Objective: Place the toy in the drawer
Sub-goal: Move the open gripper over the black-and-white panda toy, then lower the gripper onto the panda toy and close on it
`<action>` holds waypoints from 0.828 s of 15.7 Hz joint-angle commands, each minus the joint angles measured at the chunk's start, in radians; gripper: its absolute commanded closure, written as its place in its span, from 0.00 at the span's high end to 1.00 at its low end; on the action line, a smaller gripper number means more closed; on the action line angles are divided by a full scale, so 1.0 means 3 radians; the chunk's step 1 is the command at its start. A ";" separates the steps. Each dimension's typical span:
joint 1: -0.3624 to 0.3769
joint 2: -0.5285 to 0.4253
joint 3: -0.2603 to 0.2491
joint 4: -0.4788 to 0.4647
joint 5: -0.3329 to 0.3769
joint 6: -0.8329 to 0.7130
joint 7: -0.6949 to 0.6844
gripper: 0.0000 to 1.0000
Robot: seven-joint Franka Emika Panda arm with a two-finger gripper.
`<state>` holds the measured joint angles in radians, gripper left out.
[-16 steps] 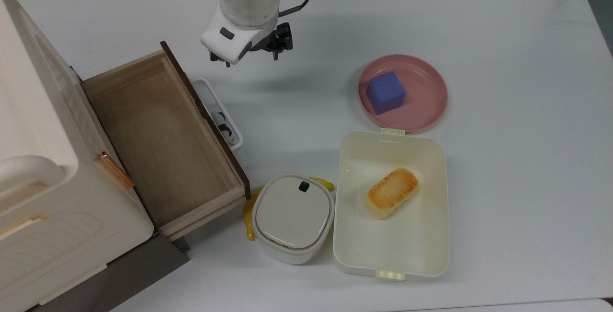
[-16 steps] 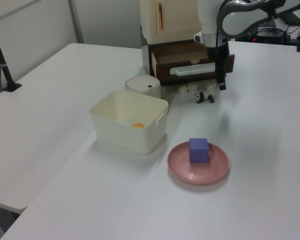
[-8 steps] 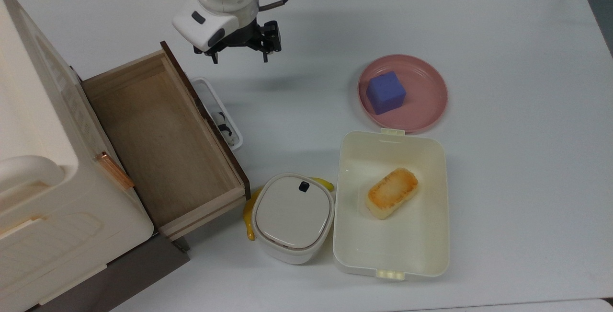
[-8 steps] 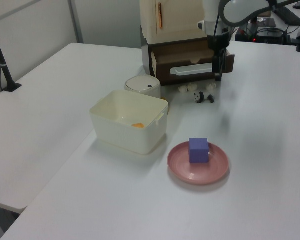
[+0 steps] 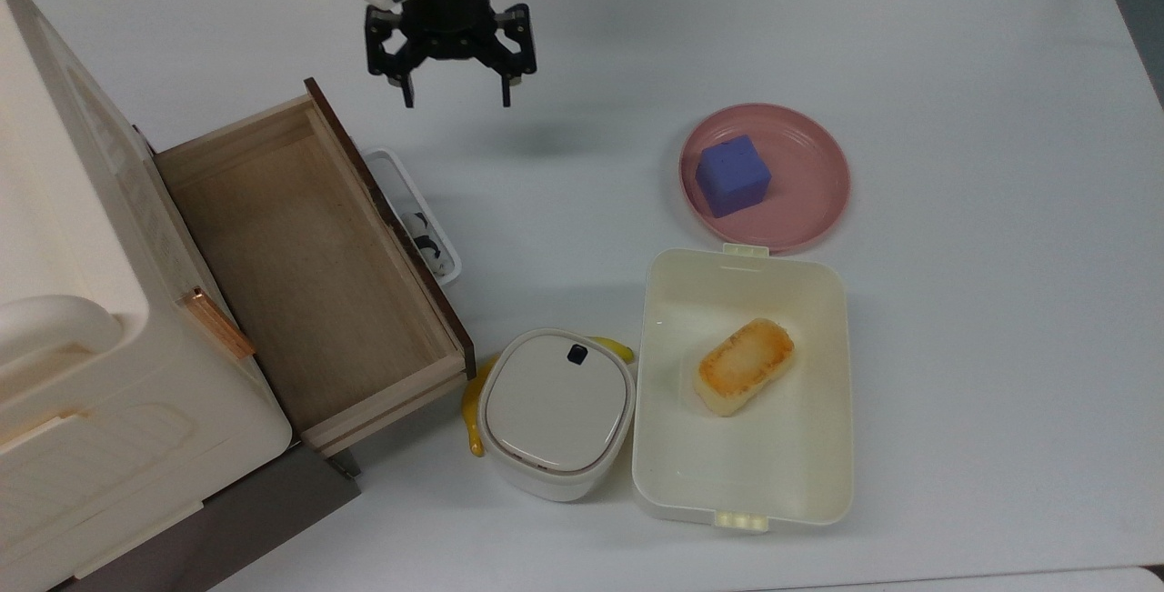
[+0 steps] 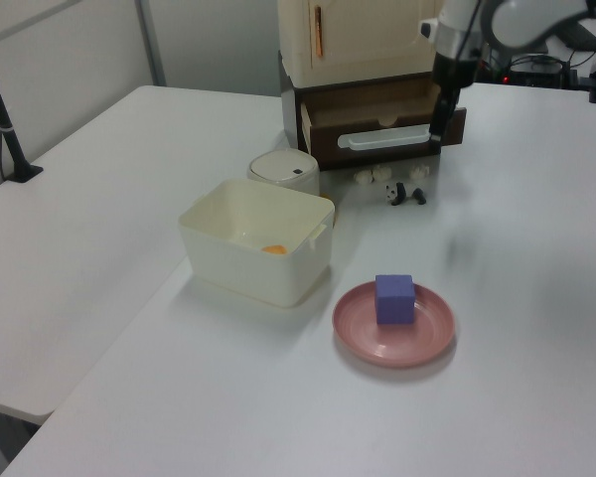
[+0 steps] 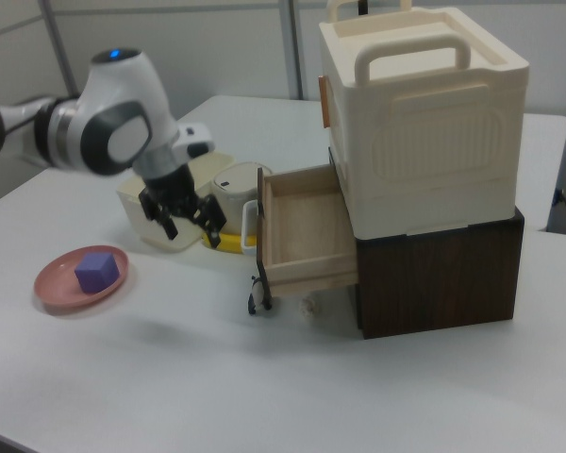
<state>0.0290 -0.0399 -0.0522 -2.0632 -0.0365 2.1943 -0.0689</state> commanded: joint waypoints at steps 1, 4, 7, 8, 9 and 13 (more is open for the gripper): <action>0.0108 0.0076 -0.0020 -0.0307 -0.0220 0.0345 0.0097 1.00; 0.0098 0.0286 -0.0020 -0.0302 -0.0517 0.0682 0.0092 1.00; 0.0067 0.0485 -0.0031 -0.0292 -0.0951 0.0876 0.0102 0.96; 0.0062 0.0582 -0.0046 -0.0292 -0.1058 0.0958 0.0132 0.96; 0.0062 0.0674 -0.0056 -0.0281 -0.1146 0.1035 0.0224 0.96; 0.0057 0.0956 -0.0056 -0.0103 -0.1406 0.1189 0.0837 0.94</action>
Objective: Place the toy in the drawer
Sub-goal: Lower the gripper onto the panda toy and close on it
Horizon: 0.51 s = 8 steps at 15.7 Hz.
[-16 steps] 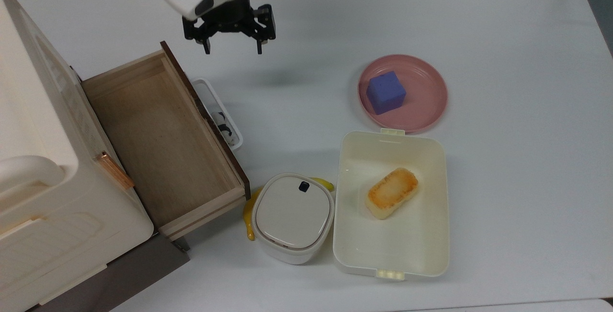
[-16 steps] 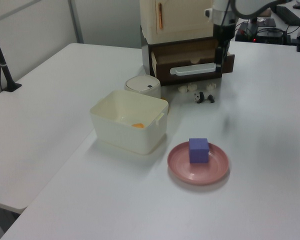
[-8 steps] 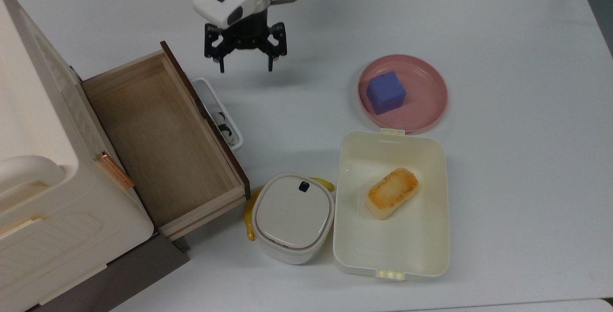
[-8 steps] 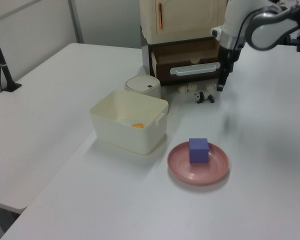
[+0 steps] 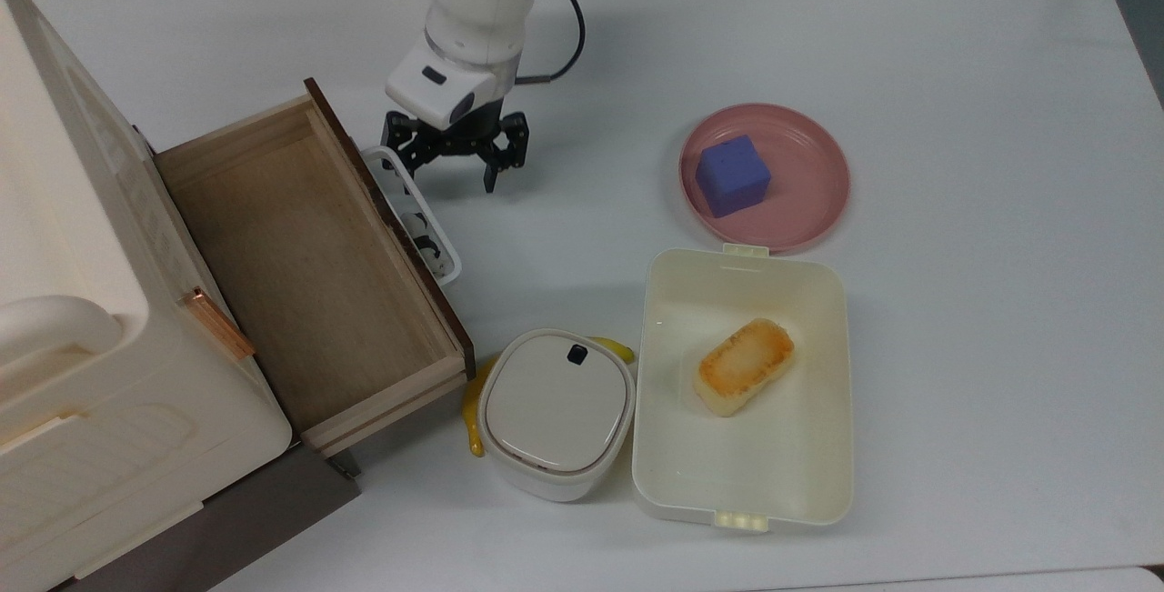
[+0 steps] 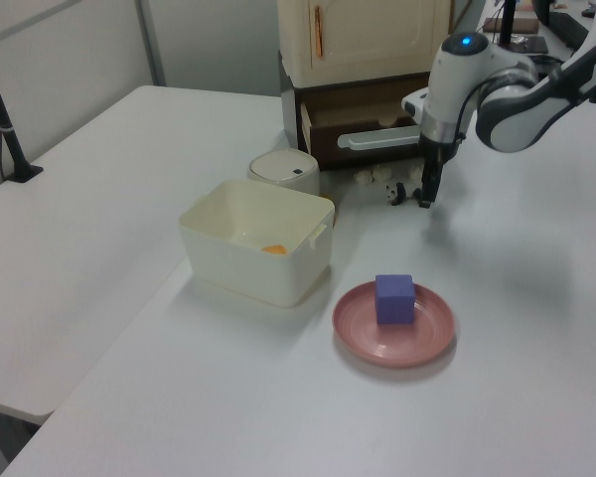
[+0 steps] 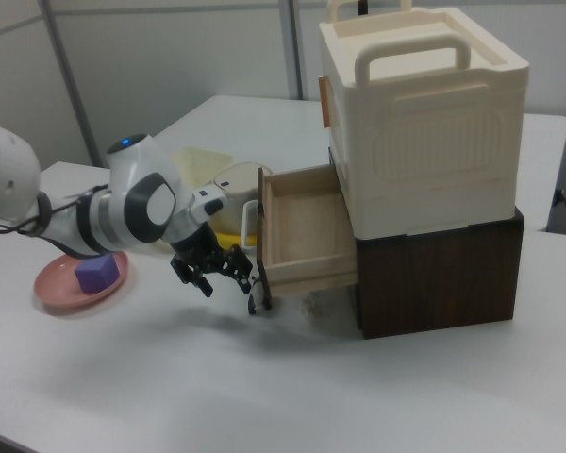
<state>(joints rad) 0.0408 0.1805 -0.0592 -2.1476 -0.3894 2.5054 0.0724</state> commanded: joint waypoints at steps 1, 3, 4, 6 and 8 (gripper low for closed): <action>0.0012 0.0303 -0.0033 0.0215 -0.0312 0.0218 0.0443 0.93; -0.0023 0.0375 -0.0053 0.0266 -0.0460 0.0260 0.0495 0.92; -0.0029 0.0375 -0.0058 0.0281 -0.0512 0.0265 0.0495 0.91; -0.0034 0.0375 -0.0079 0.0307 -0.0593 0.0265 0.0495 0.91; -0.0034 0.0390 -0.0109 0.0327 -0.0747 0.0265 0.0495 0.90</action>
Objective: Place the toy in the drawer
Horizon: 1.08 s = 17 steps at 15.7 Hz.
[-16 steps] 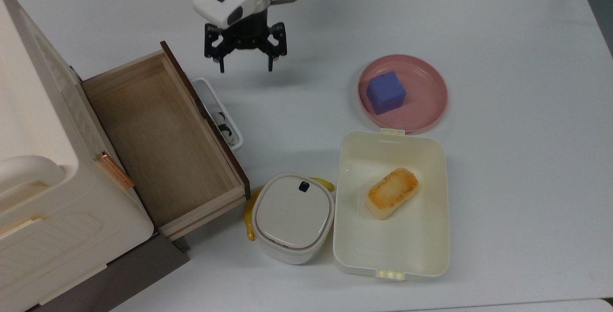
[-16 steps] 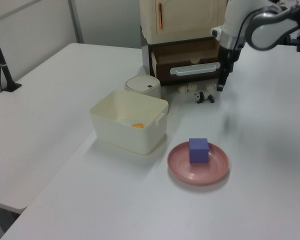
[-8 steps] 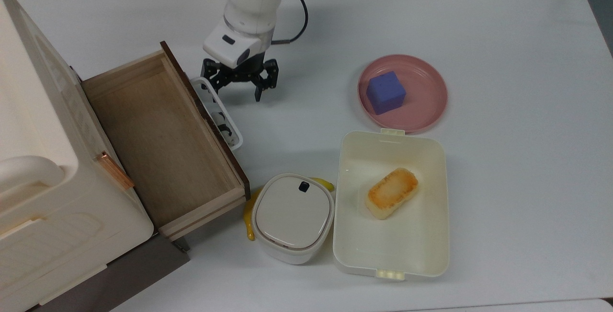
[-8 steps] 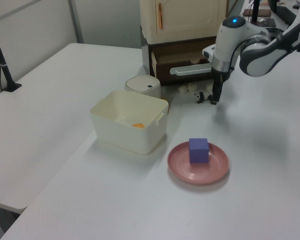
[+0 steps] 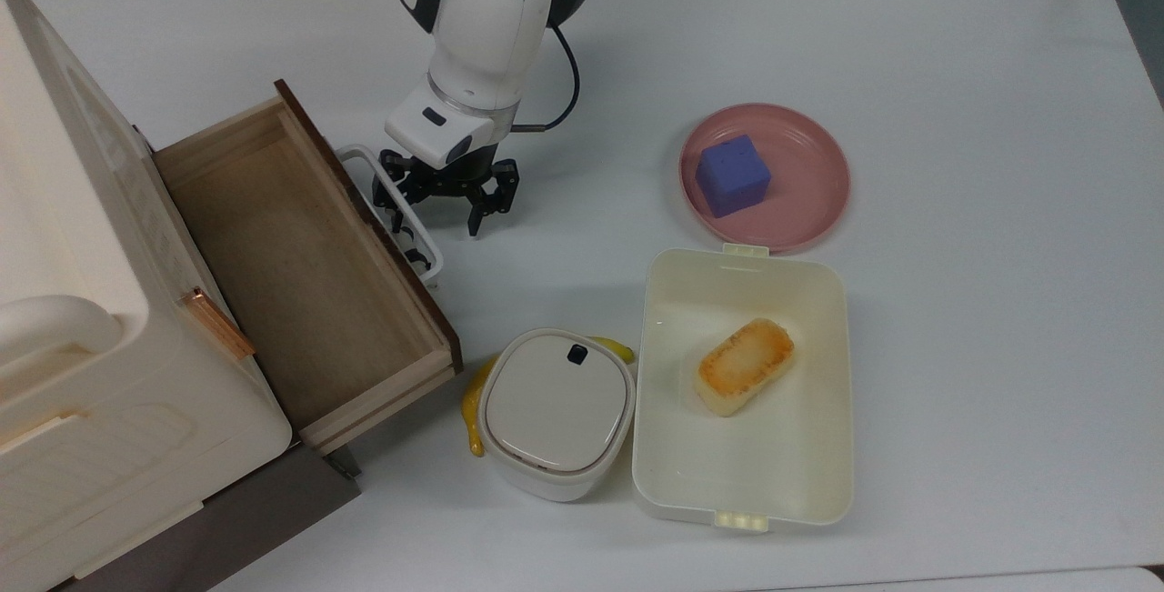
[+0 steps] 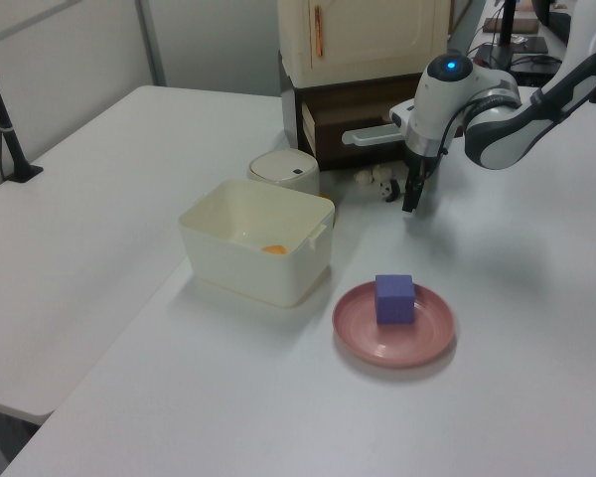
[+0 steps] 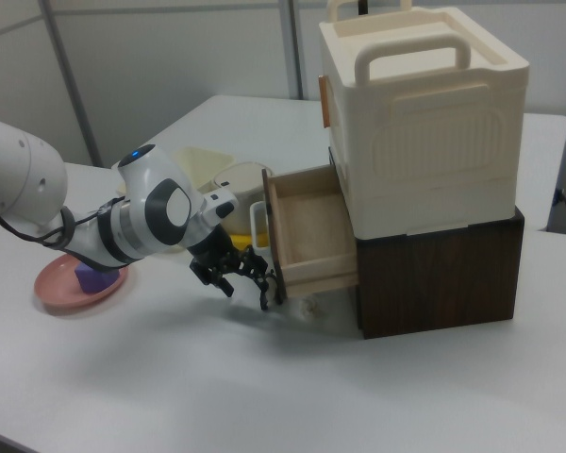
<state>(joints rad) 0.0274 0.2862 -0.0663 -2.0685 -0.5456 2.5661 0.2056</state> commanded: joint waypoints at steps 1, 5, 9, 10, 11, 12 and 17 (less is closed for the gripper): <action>0.0011 0.0048 -0.0101 0.0079 -0.0272 0.0062 0.0051 0.90; 0.0011 0.0058 -0.0106 0.0105 -0.0349 0.0062 0.0036 0.90; -0.0004 0.0176 -0.0152 0.0222 -0.0549 0.0062 0.0046 0.86; -0.0005 0.0211 -0.0152 0.0258 -0.0554 0.0062 0.0046 0.86; -0.0005 0.0247 -0.0167 0.0319 -0.0554 0.0062 0.0046 0.86; -0.0005 0.0288 -0.0183 0.0350 -0.0554 0.0062 0.0046 0.86; 0.0052 0.0299 -0.0178 0.0274 -0.0538 0.0042 0.0097 0.51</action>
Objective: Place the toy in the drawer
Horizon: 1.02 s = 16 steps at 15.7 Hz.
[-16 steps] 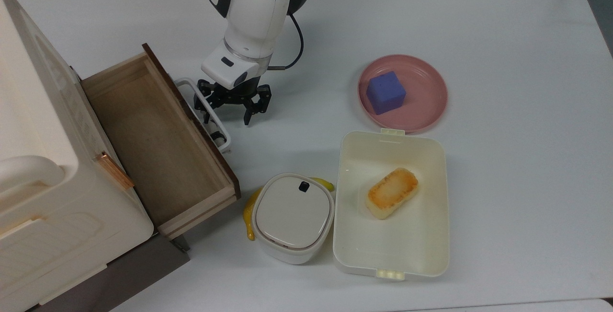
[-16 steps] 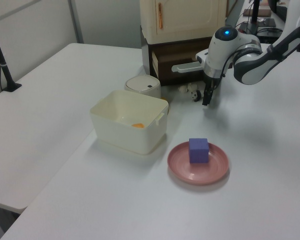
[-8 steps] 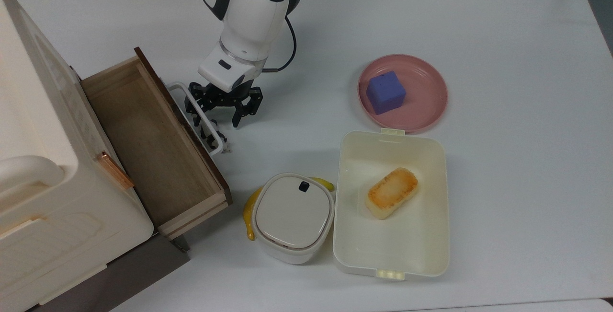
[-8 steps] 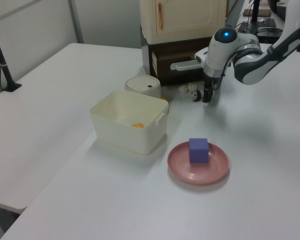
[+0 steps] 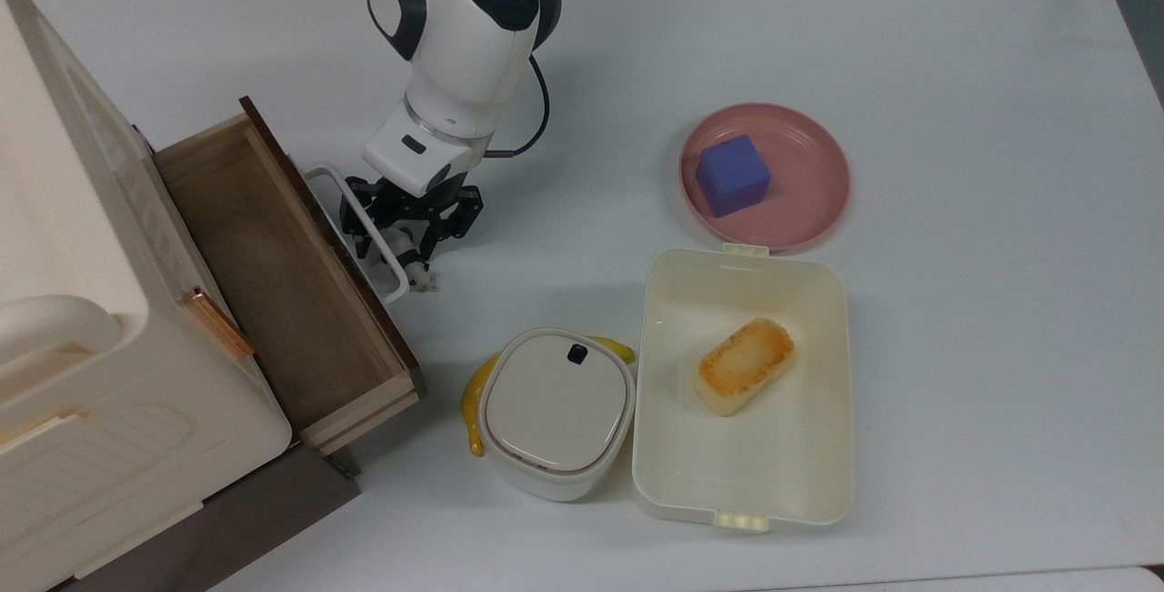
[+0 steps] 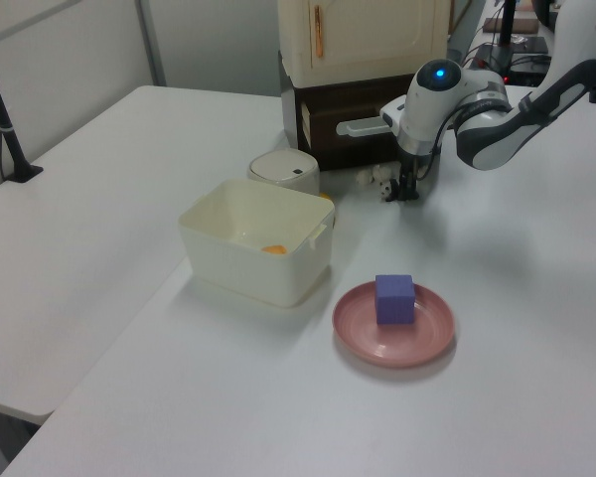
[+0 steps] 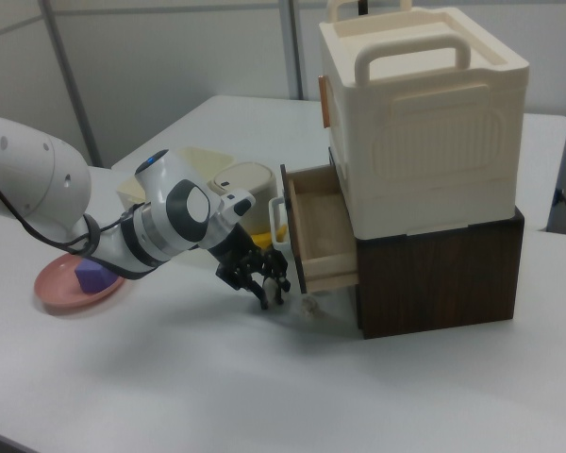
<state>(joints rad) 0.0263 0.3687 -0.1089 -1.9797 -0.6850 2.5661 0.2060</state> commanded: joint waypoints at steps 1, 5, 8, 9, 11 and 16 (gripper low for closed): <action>0.0086 0.0009 -0.0031 -0.0058 -0.0069 0.0037 0.0172 0.42; 0.0270 -0.0236 -0.0020 -0.0262 0.0018 -0.0147 0.0316 0.27; 0.0510 -0.0426 0.0066 -0.0324 0.0426 -0.0565 0.0290 0.20; 0.0546 -0.0462 0.0147 -0.0309 0.0559 -0.0693 0.0275 0.19; 0.0552 -0.0599 0.0286 -0.0243 0.0809 -0.0944 0.0204 0.19; 0.0480 -0.0958 0.0307 0.0308 0.1173 -0.1323 -0.0164 0.19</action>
<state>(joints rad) 0.1957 0.1578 -0.0028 -1.9723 -0.3880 2.2314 0.2418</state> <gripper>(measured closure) 0.626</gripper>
